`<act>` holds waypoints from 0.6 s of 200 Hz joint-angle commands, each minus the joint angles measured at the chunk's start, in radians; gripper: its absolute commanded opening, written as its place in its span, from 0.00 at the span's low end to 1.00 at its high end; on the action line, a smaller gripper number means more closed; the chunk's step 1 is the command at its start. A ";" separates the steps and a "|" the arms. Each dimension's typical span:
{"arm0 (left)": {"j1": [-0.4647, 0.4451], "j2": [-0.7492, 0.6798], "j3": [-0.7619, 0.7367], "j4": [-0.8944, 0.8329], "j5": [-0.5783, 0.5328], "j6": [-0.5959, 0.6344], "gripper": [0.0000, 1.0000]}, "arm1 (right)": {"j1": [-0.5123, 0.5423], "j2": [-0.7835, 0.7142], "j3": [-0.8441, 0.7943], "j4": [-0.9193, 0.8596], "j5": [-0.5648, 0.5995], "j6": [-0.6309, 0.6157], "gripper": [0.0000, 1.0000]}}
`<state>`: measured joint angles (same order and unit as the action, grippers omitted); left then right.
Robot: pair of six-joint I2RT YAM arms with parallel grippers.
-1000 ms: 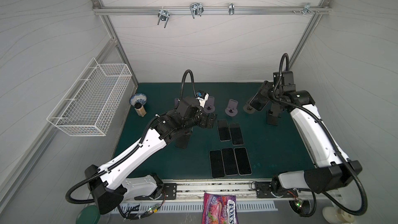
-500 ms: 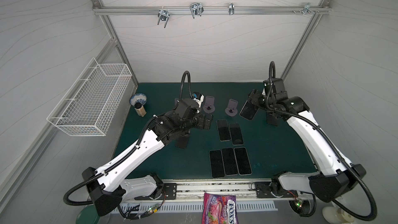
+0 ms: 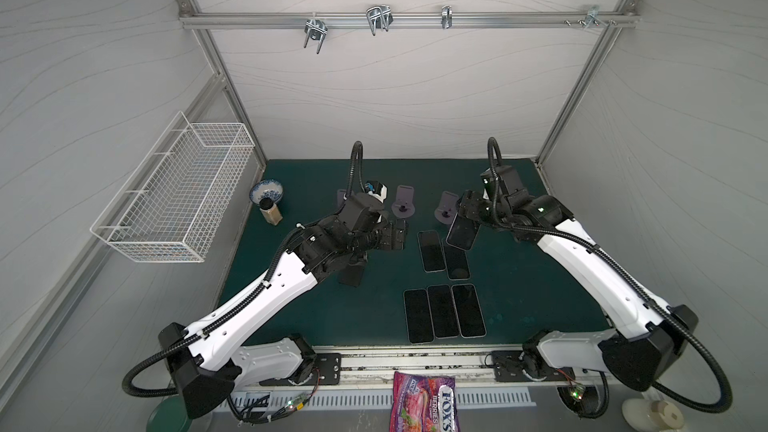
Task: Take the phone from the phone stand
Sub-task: 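Carry the pink-edged phone toward the flat phones with right gripper while left draws back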
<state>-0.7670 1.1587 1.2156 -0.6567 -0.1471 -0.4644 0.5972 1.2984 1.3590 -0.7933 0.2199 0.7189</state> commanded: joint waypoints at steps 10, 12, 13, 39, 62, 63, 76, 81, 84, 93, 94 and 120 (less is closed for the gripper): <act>0.000 -0.037 -0.005 -0.028 -0.035 -0.035 0.98 | 0.039 -0.016 -0.010 0.035 0.020 0.039 0.58; 0.000 -0.038 -0.006 -0.030 -0.035 -0.036 0.98 | 0.041 -0.016 -0.010 0.034 0.020 0.038 0.58; 0.000 -0.038 -0.007 -0.031 -0.035 -0.036 0.98 | 0.042 -0.015 -0.010 0.035 0.020 0.038 0.58; -0.001 -0.054 -0.008 -0.057 -0.046 -0.037 0.98 | 0.070 0.004 0.003 0.028 0.025 0.035 0.58; -0.001 -0.075 -0.015 -0.084 -0.059 -0.037 0.98 | 0.085 0.014 0.011 0.021 0.024 0.035 0.58; -0.001 -0.075 -0.016 -0.084 -0.059 -0.037 0.98 | 0.085 0.015 0.012 0.021 0.024 0.035 0.58; -0.001 -0.092 -0.026 -0.089 -0.060 -0.041 0.98 | 0.092 0.019 0.019 0.014 0.019 0.035 0.58; -0.001 -0.098 -0.031 -0.089 -0.059 -0.043 0.98 | 0.096 0.023 0.022 0.012 0.019 0.035 0.58; -0.001 -0.101 -0.034 -0.088 -0.059 -0.044 0.98 | 0.099 0.025 0.024 0.010 0.017 0.034 0.58; -0.001 -0.110 -0.044 -0.089 -0.060 -0.046 0.98 | 0.106 0.029 0.025 0.007 0.016 0.034 0.58; -0.001 -0.111 -0.044 -0.089 -0.061 -0.046 0.98 | 0.107 0.030 0.026 0.007 0.016 0.035 0.58; 0.000 -0.128 -0.063 -0.094 -0.062 -0.047 0.98 | 0.123 0.050 0.031 0.001 -0.004 0.035 0.58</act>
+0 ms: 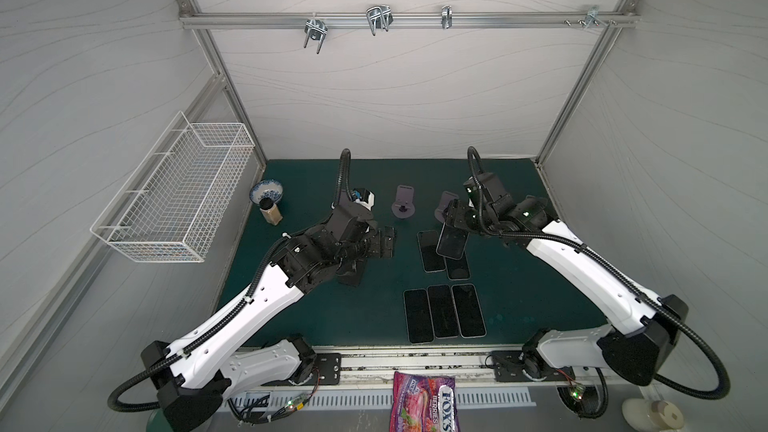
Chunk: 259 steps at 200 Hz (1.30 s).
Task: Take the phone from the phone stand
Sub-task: 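Carry the pink-edged phone toward the flat phones with right gripper while left draws back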
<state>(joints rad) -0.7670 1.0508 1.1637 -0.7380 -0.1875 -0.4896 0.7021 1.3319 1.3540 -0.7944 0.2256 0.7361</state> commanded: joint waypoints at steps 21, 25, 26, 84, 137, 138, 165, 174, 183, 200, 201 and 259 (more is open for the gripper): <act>-0.001 -0.025 -0.012 -0.029 -0.026 -0.016 0.98 | 0.022 0.039 0.046 -0.002 -0.038 0.004 0.58; -0.001 -0.025 -0.012 -0.033 -0.026 -0.014 0.98 | 0.022 0.045 0.049 -0.004 -0.042 0.003 0.58; -0.001 -0.026 -0.012 -0.034 -0.026 -0.014 0.98 | 0.023 0.047 0.048 -0.005 -0.044 0.002 0.58; 0.002 -0.050 -0.016 -0.069 -0.053 -0.001 0.98 | 0.051 0.113 0.080 -0.012 -0.110 -0.021 0.58; 0.002 -0.099 -0.047 -0.135 -0.055 -0.006 0.98 | 0.112 0.161 0.102 -0.016 -0.133 -0.012 0.58; 0.002 -0.101 -0.048 -0.136 -0.054 -0.006 0.98 | 0.113 0.161 0.103 -0.016 -0.135 -0.012 0.58; 0.002 -0.147 -0.079 -0.170 -0.069 -0.010 0.98 | 0.148 0.190 0.104 -0.011 -0.141 -0.005 0.59; 0.002 -0.160 -0.086 -0.180 -0.073 -0.010 0.98 | 0.158 0.204 0.108 -0.009 -0.145 -0.005 0.59; 0.003 -0.172 -0.093 -0.188 -0.080 -0.012 0.98 | 0.165 0.218 0.112 -0.008 -0.148 -0.004 0.59; 0.002 -0.188 -0.104 -0.203 -0.090 -0.014 0.98 | 0.179 0.242 0.124 -0.005 -0.157 -0.004 0.59; 0.002 -0.189 -0.105 -0.204 -0.091 -0.014 0.98 | 0.180 0.243 0.124 -0.005 -0.158 -0.004 0.59; 0.005 -0.232 -0.138 -0.239 -0.103 -0.021 0.98 | 0.216 0.306 0.145 0.007 -0.176 0.010 0.59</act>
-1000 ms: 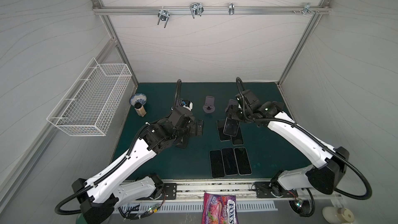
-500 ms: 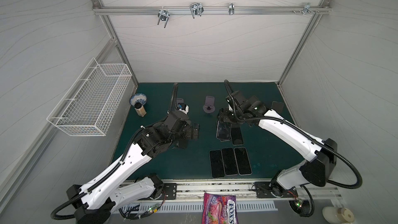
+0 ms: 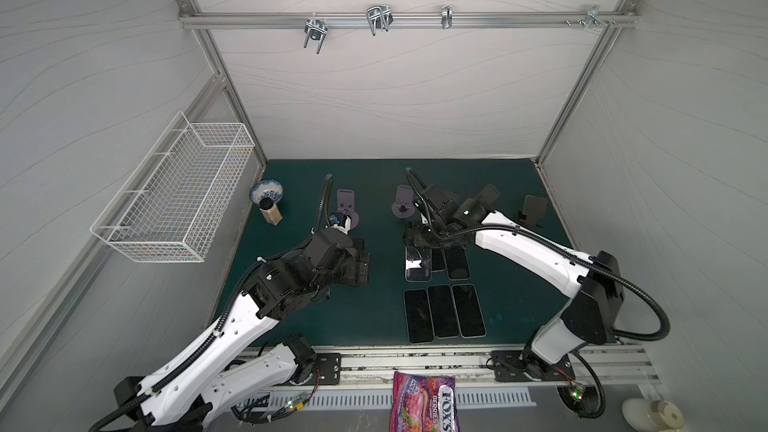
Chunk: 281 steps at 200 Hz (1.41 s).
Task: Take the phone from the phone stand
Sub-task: 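Carry the pink-edged phone toward the flat phones with right gripper while left draws back, then lower the pink-edged phone flat beside the other phones with the right gripper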
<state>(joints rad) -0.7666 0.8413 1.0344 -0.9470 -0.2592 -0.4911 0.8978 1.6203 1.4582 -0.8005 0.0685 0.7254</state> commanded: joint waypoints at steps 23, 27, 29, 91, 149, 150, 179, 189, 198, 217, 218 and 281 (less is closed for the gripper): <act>0.005 -0.037 -0.023 -0.044 -0.041 -0.017 0.98 | 0.027 0.040 0.049 0.015 -0.033 0.023 0.59; 0.006 -0.039 -0.026 -0.045 -0.045 -0.014 0.98 | 0.027 0.043 0.050 0.015 -0.035 0.023 0.59; 0.007 -0.040 -0.027 -0.047 -0.046 -0.014 0.98 | 0.027 0.045 0.052 0.016 -0.035 0.023 0.59; 0.009 -0.069 -0.063 -0.064 -0.055 -0.013 0.98 | 0.036 0.084 0.064 0.018 -0.046 0.023 0.59; 0.010 -0.097 -0.099 -0.087 -0.060 -0.018 0.98 | 0.038 0.107 0.056 0.021 -0.050 0.019 0.61; 0.010 -0.098 -0.100 -0.087 -0.061 -0.018 0.99 | 0.038 0.108 0.057 0.021 -0.051 0.020 0.61; 0.010 -0.117 -0.127 -0.073 -0.053 -0.027 0.98 | 0.039 0.123 0.056 0.020 -0.064 0.014 0.61; 0.011 -0.118 -0.133 -0.073 -0.052 -0.031 0.98 | 0.039 0.129 0.057 0.020 -0.074 0.006 0.61; 0.010 -0.118 -0.134 -0.073 -0.049 -0.036 0.98 | 0.041 0.133 0.056 0.015 -0.077 0.000 0.61; 0.011 -0.124 -0.145 -0.071 -0.047 -0.041 0.98 | 0.044 0.137 0.047 0.004 -0.074 -0.007 0.62; 0.011 -0.124 -0.146 -0.071 -0.047 -0.041 0.98 | 0.044 0.136 0.046 0.003 -0.073 -0.007 0.62; 0.010 -0.118 -0.194 -0.020 -0.028 -0.033 0.98 | 0.046 0.145 0.017 0.018 -0.089 -0.003 0.62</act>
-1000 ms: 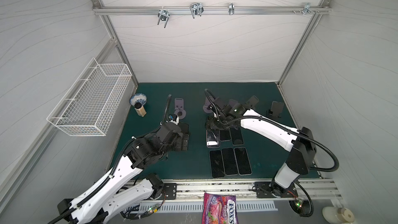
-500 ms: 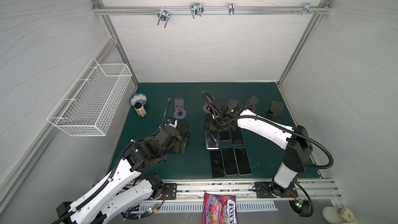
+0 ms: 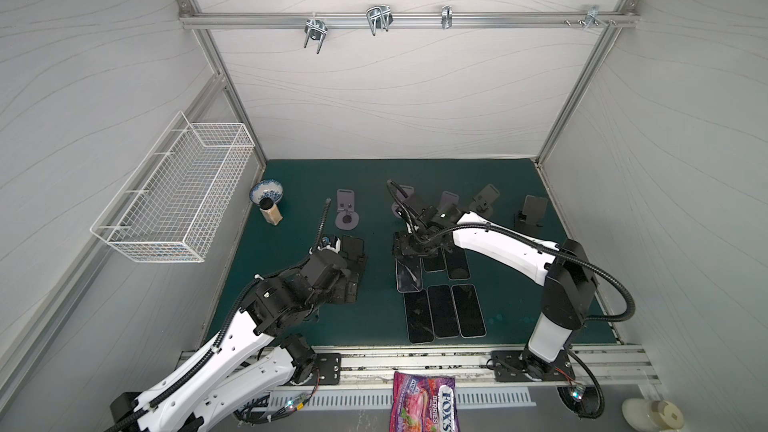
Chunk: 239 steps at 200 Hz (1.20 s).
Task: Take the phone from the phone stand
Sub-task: 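Lower the pink-edged phone flat beside the other phones with the right gripper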
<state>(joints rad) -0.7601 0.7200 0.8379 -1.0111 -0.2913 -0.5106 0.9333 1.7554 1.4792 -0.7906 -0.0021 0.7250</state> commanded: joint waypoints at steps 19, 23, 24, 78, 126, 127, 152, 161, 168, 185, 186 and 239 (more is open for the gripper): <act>0.004 -0.003 -0.006 0.064 0.014 -0.011 0.98 | 0.010 0.015 -0.010 0.014 -0.015 -0.002 0.63; 0.005 -0.008 -0.009 0.071 0.015 -0.010 0.98 | 0.011 0.015 -0.011 0.016 -0.014 -0.003 0.63; 0.004 -0.009 -0.010 0.072 0.015 -0.010 0.98 | 0.011 0.016 -0.011 0.017 -0.014 -0.003 0.63; 0.005 -0.056 -0.065 0.169 0.018 0.013 0.98 | 0.010 0.069 0.002 0.005 -0.050 -0.041 0.63; 0.004 -0.026 -0.060 0.194 0.024 0.014 0.98 | 0.009 0.085 -0.014 0.022 -0.055 -0.050 0.63; 0.005 -0.025 -0.060 0.196 0.025 0.014 0.98 | 0.009 0.085 -0.013 0.022 -0.057 -0.050 0.63; 0.005 -0.010 -0.067 0.220 0.032 0.011 0.99 | 0.002 0.098 -0.009 0.024 -0.064 -0.054 0.63; 0.005 -0.008 -0.073 0.230 0.034 0.009 0.98 | -0.003 0.102 -0.008 0.026 -0.070 -0.056 0.64; 0.005 -0.004 -0.078 0.240 0.036 0.007 0.98 | -0.008 0.104 -0.007 0.028 -0.072 -0.056 0.64; 0.005 0.002 -0.085 0.263 0.048 0.003 0.98 | -0.020 0.114 -0.002 0.031 -0.076 -0.060 0.64; 0.004 0.002 -0.086 0.264 0.048 0.003 0.98 | -0.020 0.114 -0.002 0.031 -0.077 -0.060 0.64; 0.005 0.043 -0.092 0.320 0.083 -0.002 0.98 | -0.067 0.159 0.032 0.020 -0.087 -0.095 0.63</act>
<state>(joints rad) -0.7601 0.7437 0.7410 -0.7483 -0.2245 -0.5011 0.8906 1.8946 1.4731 -0.7628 -0.0692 0.6556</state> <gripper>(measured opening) 0.983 0.742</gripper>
